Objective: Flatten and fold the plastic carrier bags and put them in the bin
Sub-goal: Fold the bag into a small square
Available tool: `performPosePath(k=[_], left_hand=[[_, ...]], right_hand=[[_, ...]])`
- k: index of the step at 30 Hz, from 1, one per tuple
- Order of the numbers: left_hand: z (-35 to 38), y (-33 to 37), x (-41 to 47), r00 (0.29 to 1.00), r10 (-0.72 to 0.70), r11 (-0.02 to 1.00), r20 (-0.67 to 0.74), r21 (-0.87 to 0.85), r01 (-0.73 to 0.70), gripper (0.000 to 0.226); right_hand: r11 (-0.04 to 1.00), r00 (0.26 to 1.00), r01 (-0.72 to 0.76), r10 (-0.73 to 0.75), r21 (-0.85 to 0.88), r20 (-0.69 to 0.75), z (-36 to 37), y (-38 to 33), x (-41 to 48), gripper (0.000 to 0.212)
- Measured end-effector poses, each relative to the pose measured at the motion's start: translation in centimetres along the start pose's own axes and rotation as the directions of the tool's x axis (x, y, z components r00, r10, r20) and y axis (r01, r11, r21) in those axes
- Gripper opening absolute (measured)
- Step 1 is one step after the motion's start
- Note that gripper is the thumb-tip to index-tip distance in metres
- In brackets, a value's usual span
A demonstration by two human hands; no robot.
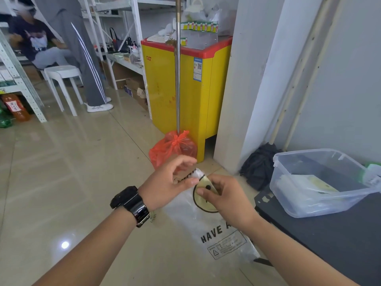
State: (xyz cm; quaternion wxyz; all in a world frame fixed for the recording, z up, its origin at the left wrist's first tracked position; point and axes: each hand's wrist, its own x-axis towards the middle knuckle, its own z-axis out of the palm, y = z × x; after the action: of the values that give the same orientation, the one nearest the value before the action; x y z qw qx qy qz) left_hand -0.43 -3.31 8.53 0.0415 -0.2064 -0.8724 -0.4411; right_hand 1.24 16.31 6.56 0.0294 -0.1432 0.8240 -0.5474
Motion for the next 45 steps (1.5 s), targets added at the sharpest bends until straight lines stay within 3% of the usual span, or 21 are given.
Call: performPosePath(k=[2, 3, 5, 10, 16, 20, 22, 24, 26, 27, 32, 35, 40, 45], left_hand=[[0.2, 0.1, 0.0, 0.998, 0.001, 1.000, 0.057, -0.010, -0.001, 0.010], [0.2, 0.1, 0.0, 0.999, 0.009, 1.000, 0.036, -0.019, -0.008, 0.014], [-0.4, -0.1, 0.3, 0.998, -0.004, 0.999, -0.065, -0.046, 0.001, 0.026], [-3.7, -1.9, 0.5, 0.956, -0.076, 0.997, -0.282, -0.028, 0.071, 0.021], [-3.7, -1.1, 0.2, 0.977, -0.043, 0.999, -0.210, -0.030, 0.038, 0.016], [-2.1, 1.0, 0.0, 0.992, -0.060, 0.975, -0.116, -0.221, 0.033, 0.020], [-2.0, 1.3, -0.2, 0.973, -0.206, 0.918, -0.108, -0.365, 0.154, 0.035], [-1.9, 1.0, -0.2, 0.945, -0.325, 0.731, 0.032, -0.626, 0.272, 0.054], [-1.5, 1.1, -0.3, 0.942, -0.316, 0.576, 0.109, -0.767, 0.282, 0.067], [-1.1, 1.3, -0.3, 0.940, -0.321, 0.572, 0.116, -0.767, 0.290, 0.068], [1.3, 1.5, -0.6, 0.947, -0.306, 0.770, 0.100, -0.558, 0.308, 0.039], [0.6, 1.4, -0.3, 0.947, -0.321, 0.771, 0.027, -0.572, 0.278, 0.034], [-0.3, 0.7, -0.5, 0.935, -0.277, 0.740, 0.220, -0.573, 0.354, 0.055], [-0.4, 0.7, -0.2, 0.950, -0.313, 0.754, -0.005, -0.609, 0.246, 0.035]], right_hand=[[0.999, 0.999, -0.006, 0.004, 0.034, 0.044, -0.2, -0.2, 0.0, 0.012], [0.999, 0.998, -0.016, 0.013, 0.033, 0.068, -0.4, -0.2, 0.1, 0.014], [0.999, 0.993, -0.046, 0.045, 0.007, 0.106, -1.2, -0.1, 0.4, 0.017], [0.989, 0.977, -0.113, 0.128, -0.098, 0.170, -4.0, 0.7, 1.2, 0.019], [0.992, 0.969, -0.097, 0.111, -0.075, 0.221, -4.5, 0.6, 1.1, 0.013], [0.999, 0.978, -0.049, 0.047, 0.005, 0.201, -2.8, -0.1, 0.8, 0.009], [0.990, 0.992, -0.085, 0.074, 0.116, 0.098, -2.5, 0.0, 0.9, 0.006], [0.958, 0.989, -0.130, 0.143, 0.256, -0.034, -2.3, 0.1, 0.9, 0.006], [0.918, 0.968, -0.144, 0.208, 0.369, -0.140, -2.1, 0.0, 0.7, 0.006], [0.891, 0.955, -0.151, 0.244, 0.428, -0.171, -1.9, -0.1, 0.5, 0.006], [0.789, 0.927, -0.188, 0.339, 0.584, -0.160, -1.0, -0.3, 0.2, 0.010], [0.833, 0.948, -0.194, 0.294, 0.518, -0.118, -2.0, -0.4, 0.5, 0.012], [0.872, 0.968, -0.165, 0.234, 0.462, -0.095, -3.6, -0.1, 0.7, 0.011], [0.888, 0.987, -0.134, 0.157, 0.440, -0.018, -4.7, -0.4, 0.8, 0.021]])
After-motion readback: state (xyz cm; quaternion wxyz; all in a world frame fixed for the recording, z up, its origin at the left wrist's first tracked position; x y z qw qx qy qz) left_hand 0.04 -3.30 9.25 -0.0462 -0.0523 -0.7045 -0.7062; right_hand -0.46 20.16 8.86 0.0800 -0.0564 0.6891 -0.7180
